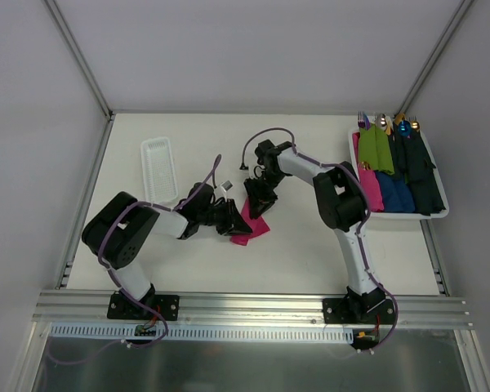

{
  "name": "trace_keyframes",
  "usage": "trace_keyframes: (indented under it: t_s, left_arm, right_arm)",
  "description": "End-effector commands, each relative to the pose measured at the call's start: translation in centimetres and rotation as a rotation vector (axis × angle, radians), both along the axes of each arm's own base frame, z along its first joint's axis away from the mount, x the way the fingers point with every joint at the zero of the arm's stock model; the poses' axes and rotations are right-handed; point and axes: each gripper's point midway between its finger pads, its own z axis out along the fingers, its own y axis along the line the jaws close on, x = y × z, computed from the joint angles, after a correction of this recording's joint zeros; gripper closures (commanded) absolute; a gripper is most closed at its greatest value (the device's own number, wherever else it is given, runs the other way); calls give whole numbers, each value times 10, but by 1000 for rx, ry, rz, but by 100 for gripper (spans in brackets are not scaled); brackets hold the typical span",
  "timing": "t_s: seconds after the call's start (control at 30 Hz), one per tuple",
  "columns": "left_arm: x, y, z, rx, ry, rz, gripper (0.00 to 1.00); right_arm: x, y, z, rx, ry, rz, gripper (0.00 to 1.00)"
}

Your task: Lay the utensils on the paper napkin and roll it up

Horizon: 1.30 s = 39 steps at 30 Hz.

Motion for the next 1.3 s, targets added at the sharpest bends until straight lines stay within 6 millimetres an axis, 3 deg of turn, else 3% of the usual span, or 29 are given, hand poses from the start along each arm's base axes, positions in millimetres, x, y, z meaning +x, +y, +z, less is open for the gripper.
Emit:
trace_keyframes:
  t_s: [0.0,0.27,0.43,0.6,0.73,0.87,1.0,1.27]
  left_arm:
    - [4,0,19,-57,-55,-10,83]
    - [5,4,-2,-61,-12,8,83]
    - [0,11,-29,-36,57,42,86]
    - [0,22,-48,-44,132,106,95]
    - [-1,25,-56,-37,163,130,99]
    - [1,26,-57,-22,176,147,100]
    - [4,27,-60,-21,196,188,100]
    - [3,28,-62,-28,205,206,100]
  right_arm:
    - [-2,-10,-11,-55,-21,80,74]
    - [-6,-6,-8,-58,-35,155,75]
    - [-4,-6,-3,-52,-51,156,74]
    - [13,8,34,30,-15,-17,68]
    - [41,9,73,104,-80,-167,59]
    - [56,0,82,111,-148,-251,50]
    - [64,-6,71,95,-159,-345,41]
    - [60,-3,47,59,-130,-385,39]
